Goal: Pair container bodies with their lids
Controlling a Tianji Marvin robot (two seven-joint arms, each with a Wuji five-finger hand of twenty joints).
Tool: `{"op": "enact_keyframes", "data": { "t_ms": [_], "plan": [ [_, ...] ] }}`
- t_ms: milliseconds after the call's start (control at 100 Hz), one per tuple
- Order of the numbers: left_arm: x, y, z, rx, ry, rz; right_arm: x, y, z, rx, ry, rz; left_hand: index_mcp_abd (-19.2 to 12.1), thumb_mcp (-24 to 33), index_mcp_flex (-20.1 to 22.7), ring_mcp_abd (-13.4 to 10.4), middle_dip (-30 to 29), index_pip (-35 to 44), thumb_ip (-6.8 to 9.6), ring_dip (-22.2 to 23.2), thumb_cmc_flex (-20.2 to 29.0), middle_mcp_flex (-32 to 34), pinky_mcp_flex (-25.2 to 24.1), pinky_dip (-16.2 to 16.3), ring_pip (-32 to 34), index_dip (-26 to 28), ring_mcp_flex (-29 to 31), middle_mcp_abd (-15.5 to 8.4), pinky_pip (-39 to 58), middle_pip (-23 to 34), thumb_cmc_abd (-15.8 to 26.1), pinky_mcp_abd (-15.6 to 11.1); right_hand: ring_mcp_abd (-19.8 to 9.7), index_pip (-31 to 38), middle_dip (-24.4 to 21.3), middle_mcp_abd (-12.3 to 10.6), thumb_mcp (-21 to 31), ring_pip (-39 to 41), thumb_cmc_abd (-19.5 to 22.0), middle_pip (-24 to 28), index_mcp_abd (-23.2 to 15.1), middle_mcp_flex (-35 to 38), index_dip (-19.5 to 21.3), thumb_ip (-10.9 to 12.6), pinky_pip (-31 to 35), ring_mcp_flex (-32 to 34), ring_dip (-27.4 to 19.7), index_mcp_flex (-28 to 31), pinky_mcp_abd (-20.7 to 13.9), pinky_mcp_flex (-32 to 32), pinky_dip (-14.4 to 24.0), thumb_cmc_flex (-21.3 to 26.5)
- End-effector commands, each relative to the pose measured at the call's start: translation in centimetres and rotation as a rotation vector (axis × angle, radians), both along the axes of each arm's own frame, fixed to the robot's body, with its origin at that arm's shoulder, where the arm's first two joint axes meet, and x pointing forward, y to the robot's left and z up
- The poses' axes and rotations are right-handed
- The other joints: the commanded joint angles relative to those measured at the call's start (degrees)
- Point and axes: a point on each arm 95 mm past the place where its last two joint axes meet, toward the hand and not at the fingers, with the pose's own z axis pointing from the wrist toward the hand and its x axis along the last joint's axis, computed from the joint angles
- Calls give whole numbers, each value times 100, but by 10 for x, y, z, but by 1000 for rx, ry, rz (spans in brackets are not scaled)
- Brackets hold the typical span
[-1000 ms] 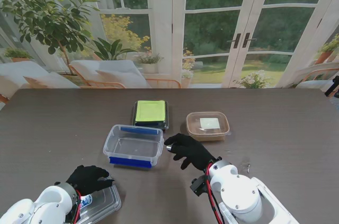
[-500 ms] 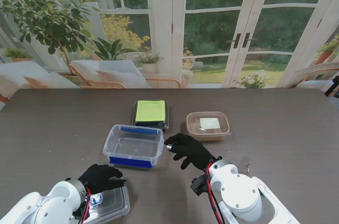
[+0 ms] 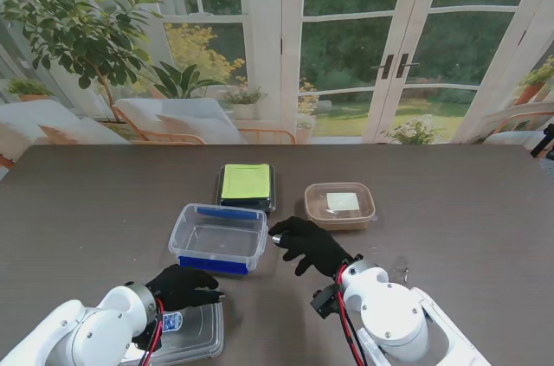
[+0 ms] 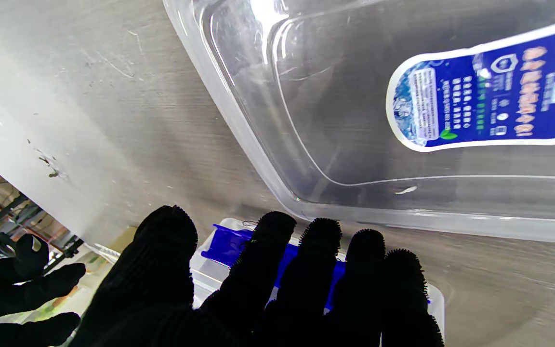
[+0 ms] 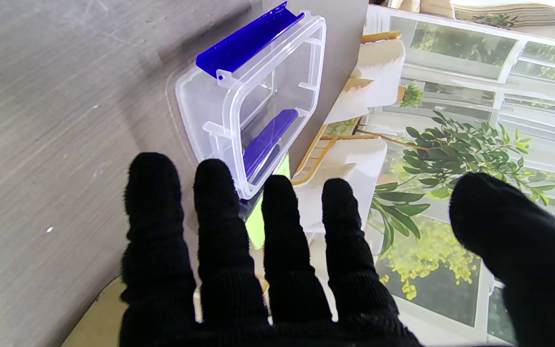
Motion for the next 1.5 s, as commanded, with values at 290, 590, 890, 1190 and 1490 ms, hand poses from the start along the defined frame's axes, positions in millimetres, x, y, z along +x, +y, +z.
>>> {"op": "enact_keyframes", "data": {
  "t_ms": [290, 590, 890, 1190, 1490],
  "plan": [
    [14, -14, 2, -42, 22, -57, -2, 3, -2, 9, 13, 11, -22, 32, 153, -28, -31, -3, 137, 3, 81, 209, -16, 61, 134, 33, 103, -170, 259, 44, 38, -230, -106, -19, -65, -144, 60, 38, 67, -43, -34, 21, -2, 43, 1, 22, -7, 84, -106, -1436, -60, -114],
    [23, -22, 5, -53, 26, -94, -1, 2, -2, 9, 17, 7, -31, -4, 140, -32, -30, -8, 136, 0, 89, 221, 3, 51, 154, 32, 124, -170, 306, 46, 58, -228, -101, -23, -65, -148, 65, 38, 66, -42, -10, 26, -4, 43, 6, 20, -6, 99, -106, -1428, -58, -110],
    [9, -20, 8, 0, 43, -87, 0, 2, -3, 9, 18, 5, -13, -37, 156, 33, -25, 0, 140, 52, 113, 237, 56, 116, 256, 35, 229, -130, 482, 50, 63, -168, -98, -20, -66, -146, 66, 41, 65, -45, -11, 27, -2, 43, 9, 25, -5, 103, -105, -1424, -57, -112],
    [-4, -21, 10, 16, 65, -82, -1, 2, -3, 7, 24, 12, -3, -74, 158, 92, -23, -1, 140, 113, 133, 263, 135, 182, 352, 35, 352, -126, 647, 53, 82, -99, -108, -23, -68, -135, 66, 37, 68, -49, -8, 21, -2, 43, 8, 22, -7, 104, -103, -1428, -58, -114],
    [-9, -21, 12, 24, 57, -79, -1, 3, -3, 5, 26, 16, -2, -113, 118, 80, -27, -17, 145, 122, 154, 238, 113, 179, 341, 30, 332, -138, 662, 43, 92, -106, -98, -22, -67, -139, 62, 36, 68, -47, 3, 22, -2, 44, 10, 17, -7, 116, -100, -1426, -58, -112]
  ]
}}
